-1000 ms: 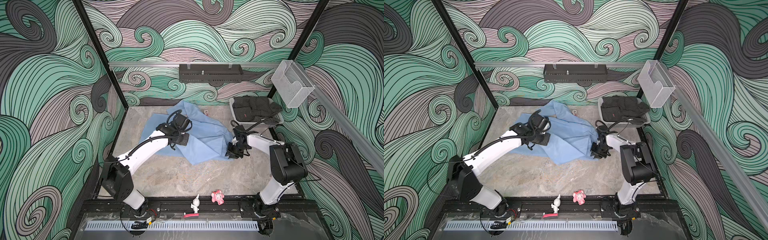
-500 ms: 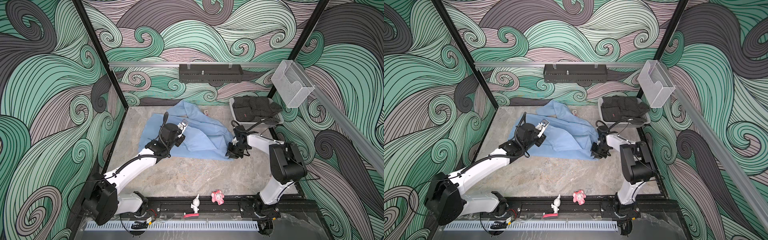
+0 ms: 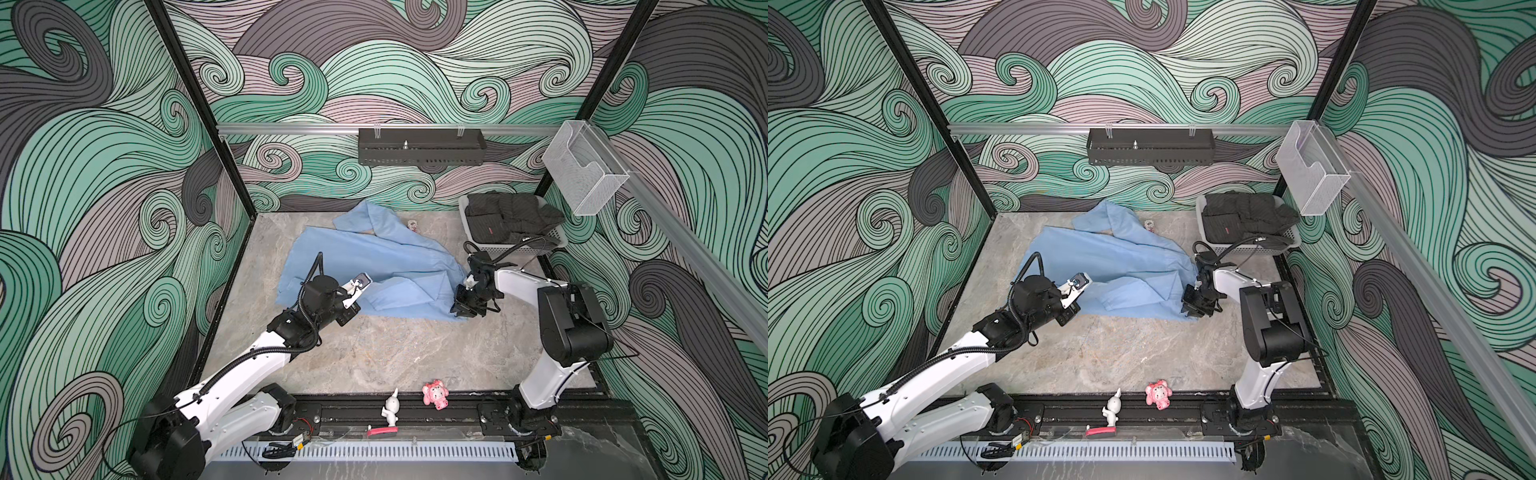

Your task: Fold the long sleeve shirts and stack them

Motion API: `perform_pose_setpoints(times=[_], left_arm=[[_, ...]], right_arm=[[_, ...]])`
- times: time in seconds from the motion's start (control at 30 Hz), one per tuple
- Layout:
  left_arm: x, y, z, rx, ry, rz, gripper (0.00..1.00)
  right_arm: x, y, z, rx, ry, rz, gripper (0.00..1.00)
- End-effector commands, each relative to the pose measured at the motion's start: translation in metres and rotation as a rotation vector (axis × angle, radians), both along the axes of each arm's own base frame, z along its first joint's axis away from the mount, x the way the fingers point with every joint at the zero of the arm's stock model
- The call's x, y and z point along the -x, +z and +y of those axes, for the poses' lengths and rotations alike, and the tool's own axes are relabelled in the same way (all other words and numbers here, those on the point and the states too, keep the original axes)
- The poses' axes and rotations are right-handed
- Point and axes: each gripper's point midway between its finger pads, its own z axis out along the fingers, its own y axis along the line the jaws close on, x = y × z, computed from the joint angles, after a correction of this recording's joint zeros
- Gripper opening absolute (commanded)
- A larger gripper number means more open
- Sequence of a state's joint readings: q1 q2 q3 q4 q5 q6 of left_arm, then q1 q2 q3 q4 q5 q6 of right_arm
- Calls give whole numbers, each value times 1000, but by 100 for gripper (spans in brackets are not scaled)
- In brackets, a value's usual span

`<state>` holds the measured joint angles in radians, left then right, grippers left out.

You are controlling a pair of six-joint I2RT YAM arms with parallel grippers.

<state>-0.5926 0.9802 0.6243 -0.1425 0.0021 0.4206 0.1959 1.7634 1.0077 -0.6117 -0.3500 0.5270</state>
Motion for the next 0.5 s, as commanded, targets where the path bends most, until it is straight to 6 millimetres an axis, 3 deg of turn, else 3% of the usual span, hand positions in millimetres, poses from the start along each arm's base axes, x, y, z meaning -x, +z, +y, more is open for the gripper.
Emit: perform_pose_setpoints(times=[0.0,0.23,0.33,0.37,0.4,0.43,0.47], left_arm=[[33,-35,0,-33,-54,147,0],[54,-55,-4,-89,-70,238,0],[61,-53,-1,-105,-40,286,16],[61,-48,1,-95,-20,291,26],[61,-43,2,-86,-10,289,49],[62,-37,2,-73,-4,288,79],[64,-30,2,-53,-5,288,92]], right_arm=[[5,-15,-2,10,7,35,25],[6,-13,0,-7,3,35,25],[6,-10,1,-9,5,29,25],[6,-9,1,-10,4,27,25],[6,-10,1,-9,3,29,25],[6,-9,1,-10,5,26,25],[6,-8,1,-10,4,24,25]])
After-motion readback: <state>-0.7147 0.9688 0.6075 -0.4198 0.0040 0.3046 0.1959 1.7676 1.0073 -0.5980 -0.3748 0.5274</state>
